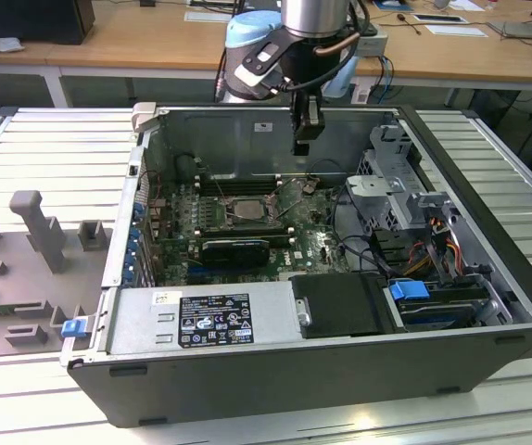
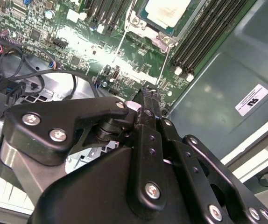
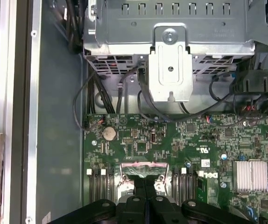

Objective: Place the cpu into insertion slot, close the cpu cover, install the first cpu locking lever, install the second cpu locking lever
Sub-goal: 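Close the cpu cover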

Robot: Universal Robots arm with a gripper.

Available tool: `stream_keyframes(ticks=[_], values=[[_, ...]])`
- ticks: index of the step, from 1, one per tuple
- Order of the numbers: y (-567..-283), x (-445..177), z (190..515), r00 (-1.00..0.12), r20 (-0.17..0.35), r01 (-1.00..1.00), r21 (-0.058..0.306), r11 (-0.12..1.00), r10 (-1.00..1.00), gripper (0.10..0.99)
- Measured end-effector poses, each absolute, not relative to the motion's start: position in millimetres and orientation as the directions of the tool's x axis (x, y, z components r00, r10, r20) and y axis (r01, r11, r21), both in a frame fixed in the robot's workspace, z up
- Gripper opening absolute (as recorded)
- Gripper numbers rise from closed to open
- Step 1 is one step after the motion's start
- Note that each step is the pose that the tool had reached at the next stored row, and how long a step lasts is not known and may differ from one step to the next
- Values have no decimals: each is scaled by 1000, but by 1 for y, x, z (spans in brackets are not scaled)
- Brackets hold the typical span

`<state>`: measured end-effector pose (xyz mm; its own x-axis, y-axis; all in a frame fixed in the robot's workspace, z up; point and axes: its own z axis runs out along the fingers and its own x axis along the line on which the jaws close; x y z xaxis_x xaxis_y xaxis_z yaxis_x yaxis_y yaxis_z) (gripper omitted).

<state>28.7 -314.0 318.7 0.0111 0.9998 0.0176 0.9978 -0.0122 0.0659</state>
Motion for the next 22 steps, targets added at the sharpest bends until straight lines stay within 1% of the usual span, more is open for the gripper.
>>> stream_keyframes(ticks=[22], values=[[-314,62,318,11,18,998,66,-12,1000,106]])
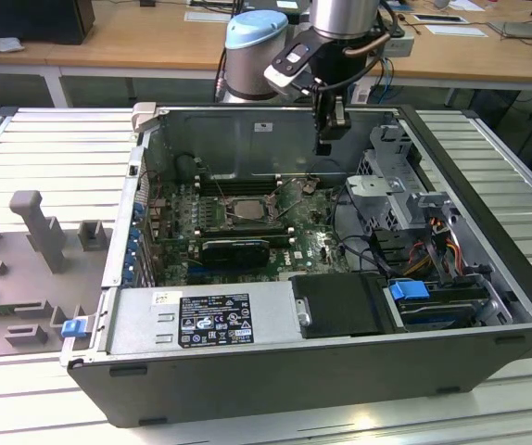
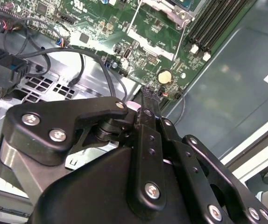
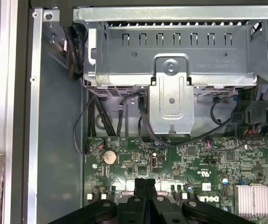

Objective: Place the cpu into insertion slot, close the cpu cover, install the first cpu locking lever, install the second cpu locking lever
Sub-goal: 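Close the cpu cover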

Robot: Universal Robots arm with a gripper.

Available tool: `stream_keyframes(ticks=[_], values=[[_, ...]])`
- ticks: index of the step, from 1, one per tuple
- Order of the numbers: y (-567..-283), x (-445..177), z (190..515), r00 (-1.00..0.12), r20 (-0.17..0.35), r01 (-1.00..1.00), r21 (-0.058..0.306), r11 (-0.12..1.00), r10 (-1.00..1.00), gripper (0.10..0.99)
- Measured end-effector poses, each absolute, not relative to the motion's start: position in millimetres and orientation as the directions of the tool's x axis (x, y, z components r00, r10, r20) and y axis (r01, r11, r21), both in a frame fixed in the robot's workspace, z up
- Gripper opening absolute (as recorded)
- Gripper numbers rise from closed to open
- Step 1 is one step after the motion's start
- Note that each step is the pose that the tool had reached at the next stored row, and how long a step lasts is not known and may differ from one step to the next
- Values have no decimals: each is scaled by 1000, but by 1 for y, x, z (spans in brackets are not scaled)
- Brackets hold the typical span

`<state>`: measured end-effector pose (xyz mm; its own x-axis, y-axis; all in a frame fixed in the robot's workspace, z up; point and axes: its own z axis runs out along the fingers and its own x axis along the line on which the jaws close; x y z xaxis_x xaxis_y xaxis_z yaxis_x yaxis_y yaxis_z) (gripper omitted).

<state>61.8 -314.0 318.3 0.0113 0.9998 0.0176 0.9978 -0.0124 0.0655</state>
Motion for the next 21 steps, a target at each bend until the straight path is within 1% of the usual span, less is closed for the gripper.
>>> stream_keyframes(ticks=[14,21], values=[[-314,62,296,10,18,998,65,-11,1000,106],[-315,62,278,-15,18,998,63,14,1000,106]])
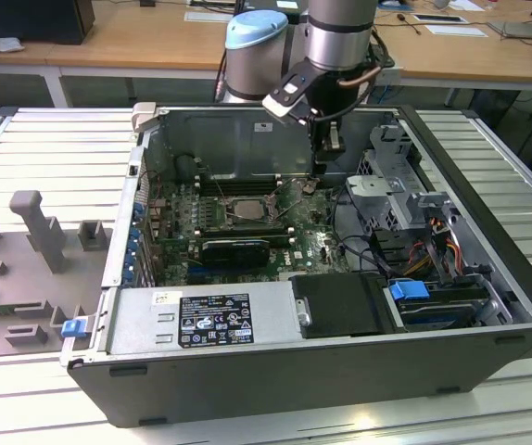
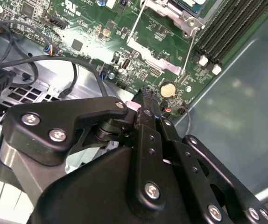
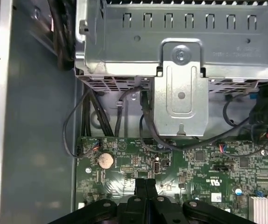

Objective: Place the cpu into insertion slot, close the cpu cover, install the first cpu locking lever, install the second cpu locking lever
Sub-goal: 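Close the cpu cover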

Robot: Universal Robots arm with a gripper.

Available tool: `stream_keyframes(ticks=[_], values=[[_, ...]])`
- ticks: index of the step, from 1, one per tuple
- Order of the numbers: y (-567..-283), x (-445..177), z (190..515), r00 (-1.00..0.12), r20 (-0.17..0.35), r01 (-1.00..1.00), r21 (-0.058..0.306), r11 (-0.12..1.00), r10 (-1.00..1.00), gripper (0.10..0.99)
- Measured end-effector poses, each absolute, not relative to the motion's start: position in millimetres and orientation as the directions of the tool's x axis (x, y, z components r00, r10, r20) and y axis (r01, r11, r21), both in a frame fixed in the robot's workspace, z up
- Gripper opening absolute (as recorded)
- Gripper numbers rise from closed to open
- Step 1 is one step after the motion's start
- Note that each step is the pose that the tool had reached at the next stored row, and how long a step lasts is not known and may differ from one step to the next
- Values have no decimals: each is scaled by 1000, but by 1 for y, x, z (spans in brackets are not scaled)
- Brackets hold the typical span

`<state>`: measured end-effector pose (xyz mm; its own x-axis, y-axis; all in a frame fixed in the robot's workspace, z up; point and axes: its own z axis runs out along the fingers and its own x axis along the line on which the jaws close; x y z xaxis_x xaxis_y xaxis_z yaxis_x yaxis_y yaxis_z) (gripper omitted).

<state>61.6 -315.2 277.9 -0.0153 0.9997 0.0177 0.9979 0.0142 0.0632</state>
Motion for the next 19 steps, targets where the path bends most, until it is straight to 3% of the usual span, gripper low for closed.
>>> stream_keyframes(ticks=[11,19], values=[[-317,61,250,-19,18,998,62,18,1000,106],[-317,54,248,-30,21,998,58,29,999,106]])
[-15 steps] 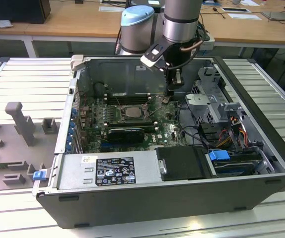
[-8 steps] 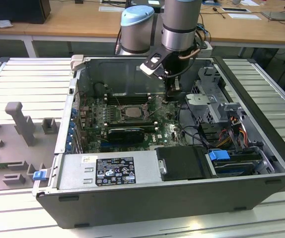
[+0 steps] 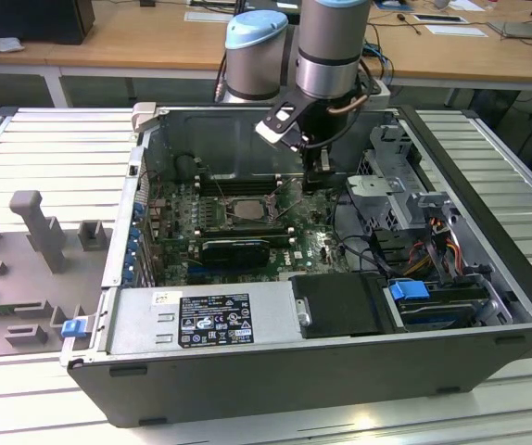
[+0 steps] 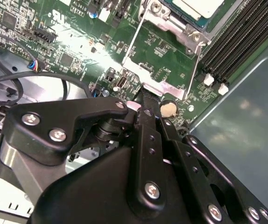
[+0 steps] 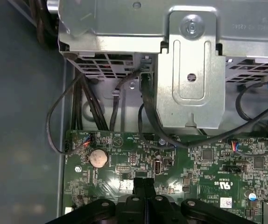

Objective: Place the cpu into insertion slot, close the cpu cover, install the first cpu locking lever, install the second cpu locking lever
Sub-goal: 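Close the cpu cover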

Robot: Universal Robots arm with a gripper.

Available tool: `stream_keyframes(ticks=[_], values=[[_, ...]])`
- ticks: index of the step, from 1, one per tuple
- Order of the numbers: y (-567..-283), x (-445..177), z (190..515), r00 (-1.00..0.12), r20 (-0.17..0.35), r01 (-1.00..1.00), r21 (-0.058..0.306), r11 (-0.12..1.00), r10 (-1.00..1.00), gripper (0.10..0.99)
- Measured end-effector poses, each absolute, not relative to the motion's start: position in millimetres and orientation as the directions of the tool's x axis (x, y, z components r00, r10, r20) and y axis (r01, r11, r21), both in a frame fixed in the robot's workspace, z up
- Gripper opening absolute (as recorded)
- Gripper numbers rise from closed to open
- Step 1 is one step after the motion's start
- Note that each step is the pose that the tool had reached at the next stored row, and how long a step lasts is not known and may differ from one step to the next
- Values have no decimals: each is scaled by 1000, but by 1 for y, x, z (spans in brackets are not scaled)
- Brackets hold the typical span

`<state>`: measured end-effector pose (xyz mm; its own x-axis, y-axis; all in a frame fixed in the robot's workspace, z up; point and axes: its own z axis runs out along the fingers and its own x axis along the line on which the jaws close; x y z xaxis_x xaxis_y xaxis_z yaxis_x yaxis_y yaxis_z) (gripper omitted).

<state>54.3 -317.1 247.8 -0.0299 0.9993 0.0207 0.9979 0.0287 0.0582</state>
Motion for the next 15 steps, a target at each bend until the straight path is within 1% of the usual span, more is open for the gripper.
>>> stream_keyframes(ticks=[15], values=[[-317,47,248,-31,21,998,58,29,999,106]])
